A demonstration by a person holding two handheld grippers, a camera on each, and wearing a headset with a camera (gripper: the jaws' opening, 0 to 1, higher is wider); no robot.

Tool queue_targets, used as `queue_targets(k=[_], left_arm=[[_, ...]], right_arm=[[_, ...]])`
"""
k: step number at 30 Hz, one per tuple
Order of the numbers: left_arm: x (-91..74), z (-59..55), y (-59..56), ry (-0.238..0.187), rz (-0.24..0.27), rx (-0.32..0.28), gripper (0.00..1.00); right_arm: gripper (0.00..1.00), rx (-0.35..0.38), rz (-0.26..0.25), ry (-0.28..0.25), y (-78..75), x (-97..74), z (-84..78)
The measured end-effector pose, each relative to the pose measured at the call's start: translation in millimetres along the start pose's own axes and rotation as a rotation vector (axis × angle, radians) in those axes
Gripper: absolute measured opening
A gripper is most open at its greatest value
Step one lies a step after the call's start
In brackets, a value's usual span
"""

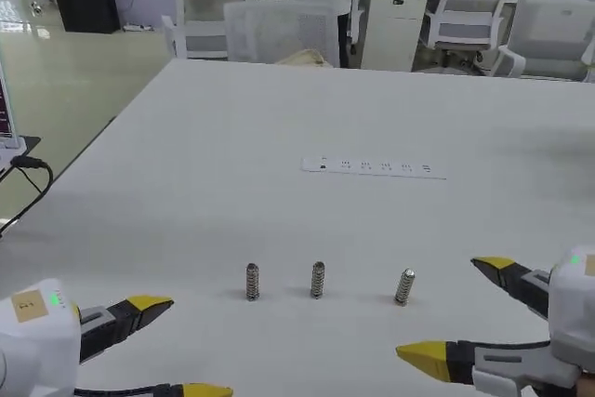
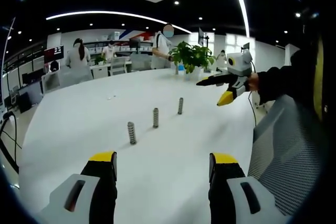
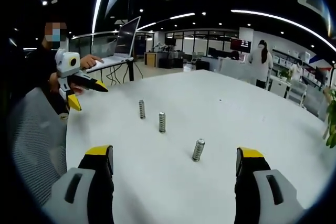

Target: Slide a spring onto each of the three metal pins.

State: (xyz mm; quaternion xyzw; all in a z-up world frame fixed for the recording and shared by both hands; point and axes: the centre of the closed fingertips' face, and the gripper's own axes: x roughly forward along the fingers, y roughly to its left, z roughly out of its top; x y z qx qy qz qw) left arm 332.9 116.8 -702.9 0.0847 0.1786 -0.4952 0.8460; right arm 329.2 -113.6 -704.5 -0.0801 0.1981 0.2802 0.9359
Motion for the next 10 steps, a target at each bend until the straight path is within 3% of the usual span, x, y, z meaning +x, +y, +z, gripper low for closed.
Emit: queue_targets(k=[10], left_arm=[[0.5, -2.8, -2.8, -0.002, -0.001, -0.008, 0.68]], right_arm=[[0.97, 0.03, -0.021, 0.009, 6.0, -3.5, -23.6]])
